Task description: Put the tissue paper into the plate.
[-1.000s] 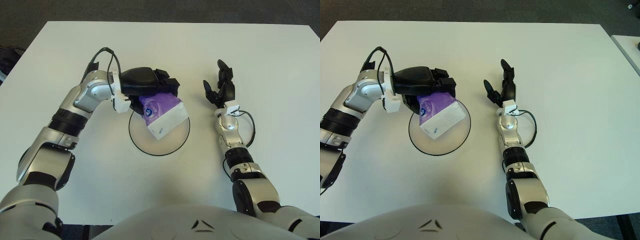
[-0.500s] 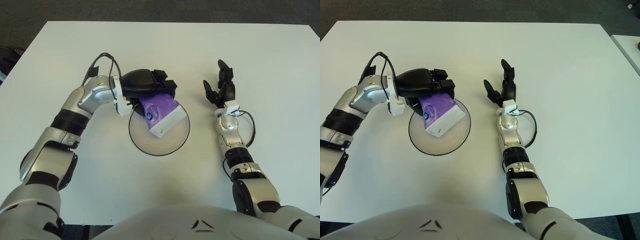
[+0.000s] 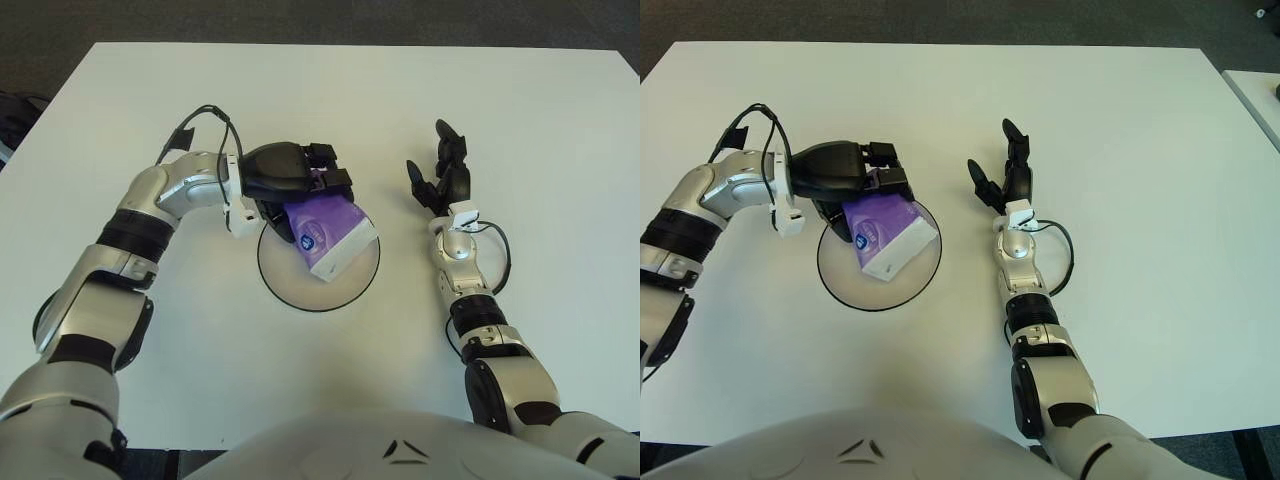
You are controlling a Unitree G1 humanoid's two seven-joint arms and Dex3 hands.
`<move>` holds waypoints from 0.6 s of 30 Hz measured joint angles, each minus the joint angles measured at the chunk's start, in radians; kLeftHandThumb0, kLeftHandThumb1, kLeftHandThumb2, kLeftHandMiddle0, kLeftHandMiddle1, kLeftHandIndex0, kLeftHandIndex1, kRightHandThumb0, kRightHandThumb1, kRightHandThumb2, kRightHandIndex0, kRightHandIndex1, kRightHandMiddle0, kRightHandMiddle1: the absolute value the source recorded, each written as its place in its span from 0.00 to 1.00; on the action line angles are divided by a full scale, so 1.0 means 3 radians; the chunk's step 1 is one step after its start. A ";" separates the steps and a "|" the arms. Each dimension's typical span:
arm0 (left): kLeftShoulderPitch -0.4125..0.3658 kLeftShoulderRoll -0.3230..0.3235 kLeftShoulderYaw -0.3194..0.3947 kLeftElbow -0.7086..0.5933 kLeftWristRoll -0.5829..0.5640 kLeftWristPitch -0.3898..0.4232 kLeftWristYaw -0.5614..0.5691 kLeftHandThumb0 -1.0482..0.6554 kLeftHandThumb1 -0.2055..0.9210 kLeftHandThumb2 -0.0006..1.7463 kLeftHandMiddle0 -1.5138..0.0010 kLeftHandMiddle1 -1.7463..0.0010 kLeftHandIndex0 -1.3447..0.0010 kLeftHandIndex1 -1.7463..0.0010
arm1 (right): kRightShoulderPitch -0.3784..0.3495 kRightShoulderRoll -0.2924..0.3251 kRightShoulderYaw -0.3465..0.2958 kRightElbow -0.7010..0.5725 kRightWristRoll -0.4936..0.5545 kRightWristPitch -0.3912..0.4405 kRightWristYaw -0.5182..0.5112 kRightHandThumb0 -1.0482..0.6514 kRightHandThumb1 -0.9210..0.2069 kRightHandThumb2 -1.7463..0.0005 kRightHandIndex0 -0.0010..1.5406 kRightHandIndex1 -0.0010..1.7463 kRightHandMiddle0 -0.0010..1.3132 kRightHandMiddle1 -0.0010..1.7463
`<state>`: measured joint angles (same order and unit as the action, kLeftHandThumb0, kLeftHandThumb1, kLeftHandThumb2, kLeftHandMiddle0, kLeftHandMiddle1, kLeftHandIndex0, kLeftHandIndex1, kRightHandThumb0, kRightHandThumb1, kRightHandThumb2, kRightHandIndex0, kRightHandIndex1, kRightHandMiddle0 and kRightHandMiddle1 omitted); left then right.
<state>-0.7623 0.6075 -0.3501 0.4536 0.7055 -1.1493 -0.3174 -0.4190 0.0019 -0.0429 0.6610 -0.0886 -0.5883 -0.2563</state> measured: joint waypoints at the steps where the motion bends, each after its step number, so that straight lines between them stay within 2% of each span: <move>1: -0.0010 0.0008 -0.0004 0.0000 0.0033 -0.0008 0.0006 0.00 1.00 0.34 0.91 0.91 1.00 0.63 | 0.0000 0.0000 0.0000 0.0000 0.0000 0.0001 0.0001 0.25 0.00 0.79 0.25 0.01 0.00 0.30; 11: -0.0039 0.0081 -0.0008 -0.0008 0.0204 -0.0098 0.0118 0.00 1.00 0.41 0.99 0.99 1.00 0.85 | -0.0001 -0.0001 -0.0001 0.0002 0.0002 0.0003 0.0021 0.25 0.00 0.79 0.24 0.01 0.00 0.30; 18: -0.0038 0.0084 0.0002 -0.0006 0.0422 -0.0184 0.0516 0.00 1.00 0.46 1.00 1.00 1.00 0.90 | -0.0006 -0.0001 -0.0001 0.0016 0.0001 0.0001 0.0011 0.26 0.00 0.79 0.23 0.00 0.00 0.30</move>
<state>-0.7738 0.6329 -0.3495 0.4517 0.8322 -1.2045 -0.1625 -0.4207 0.0017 -0.0433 0.6658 -0.0883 -0.5879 -0.2530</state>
